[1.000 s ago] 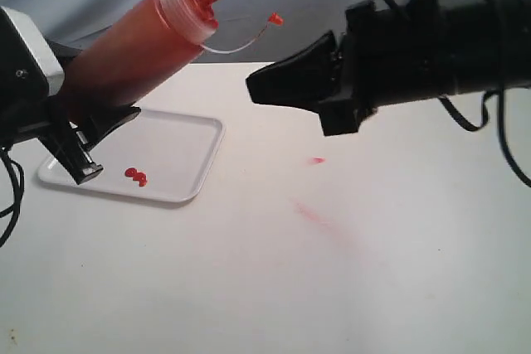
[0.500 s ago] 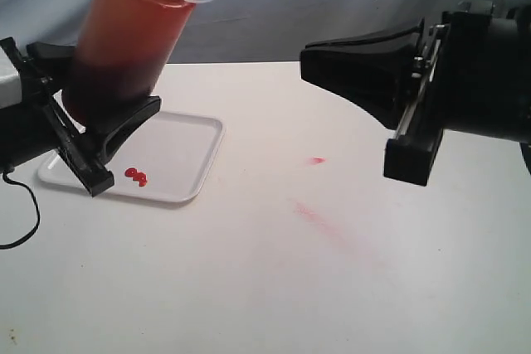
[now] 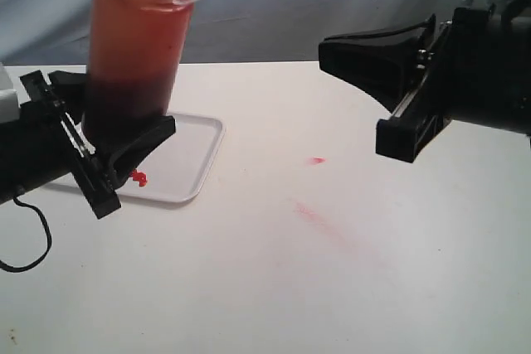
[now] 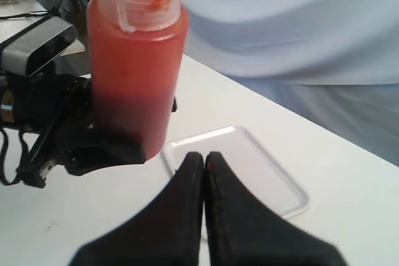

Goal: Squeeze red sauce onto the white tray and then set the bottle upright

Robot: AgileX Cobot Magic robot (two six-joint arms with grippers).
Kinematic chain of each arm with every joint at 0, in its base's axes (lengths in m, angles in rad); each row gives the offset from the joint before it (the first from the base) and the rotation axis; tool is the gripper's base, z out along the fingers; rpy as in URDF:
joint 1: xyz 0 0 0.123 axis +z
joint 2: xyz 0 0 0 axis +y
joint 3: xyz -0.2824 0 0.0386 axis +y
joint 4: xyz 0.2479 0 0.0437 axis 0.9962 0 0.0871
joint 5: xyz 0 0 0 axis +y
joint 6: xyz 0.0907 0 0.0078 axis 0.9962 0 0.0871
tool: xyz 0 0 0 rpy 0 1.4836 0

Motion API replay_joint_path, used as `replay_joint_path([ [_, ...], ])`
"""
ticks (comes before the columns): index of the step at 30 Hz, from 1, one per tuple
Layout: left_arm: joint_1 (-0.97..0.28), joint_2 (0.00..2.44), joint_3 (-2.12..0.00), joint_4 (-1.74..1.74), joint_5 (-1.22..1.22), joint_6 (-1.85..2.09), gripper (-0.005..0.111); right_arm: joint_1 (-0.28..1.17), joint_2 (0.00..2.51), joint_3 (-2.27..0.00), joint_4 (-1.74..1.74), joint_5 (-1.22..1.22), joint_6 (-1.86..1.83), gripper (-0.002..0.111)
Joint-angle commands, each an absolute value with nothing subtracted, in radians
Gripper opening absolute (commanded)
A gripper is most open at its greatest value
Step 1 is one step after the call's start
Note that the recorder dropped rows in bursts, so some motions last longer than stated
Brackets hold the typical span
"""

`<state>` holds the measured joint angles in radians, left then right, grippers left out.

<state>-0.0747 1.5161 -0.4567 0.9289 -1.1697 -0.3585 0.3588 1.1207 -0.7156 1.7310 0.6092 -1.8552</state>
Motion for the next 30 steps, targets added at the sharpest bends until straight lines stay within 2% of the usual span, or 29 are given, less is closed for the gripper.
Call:
replay_joint_path([
  [1, -0.081, 1.572, -0.458, 0.917, -1.221, -0.366, 0.0, 0.36, 1.117, -0.707, 1.744, 0.561, -1.854, 0.0],
  [6, -0.103, 1.62, -0.458, 0.922, -1.221, -0.357, 0.0, 0.36, 1.145, -0.707, 1.744, 0.524, -1.854, 0.0],
  [13, -0.217, 1.634, -0.46, 0.866, -1.221, -0.258, 0.0, 0.36, 1.273, -0.707, 1.744, 0.524, -1.854, 0.0],
  [15, -0.244, 1.634, -0.46, 0.829, -1.221, -0.254, 0.0, 0.36, 1.321, -0.707, 1.744, 0.528, -1.858, 0.006],
  [18, -0.261, 1.634, -0.46, 0.79, -1.221, -0.235, 0.0, 0.36, 1.391, -0.707, 1.744, 0.545, -1.89, 0.029],
  [23, -0.261, 1.644, -0.46, 0.746, -1.221, -0.231, 0.0, 0.36, 1.456, -0.719, 1.744, 0.594, -1.908, 0.087],
  [24, -0.261, 1.65, -0.462, 0.742, -1.221, -0.231, 0.0, 0.36, 1.463, -0.728, 1.744, 0.592, -1.91, 0.094],
  [26, -0.261, 1.675, -0.472, 0.748, -1.221, -0.233, 0.0, 0.36, 1.48, -0.748, 1.744, 0.614, -1.927, 0.101],
  [30, -0.261, 1.733, -0.511, 0.81, -1.221, -0.272, 0.0, 0.36, 1.5, -0.772, 1.744, 0.741, -2.015, 0.1],
])
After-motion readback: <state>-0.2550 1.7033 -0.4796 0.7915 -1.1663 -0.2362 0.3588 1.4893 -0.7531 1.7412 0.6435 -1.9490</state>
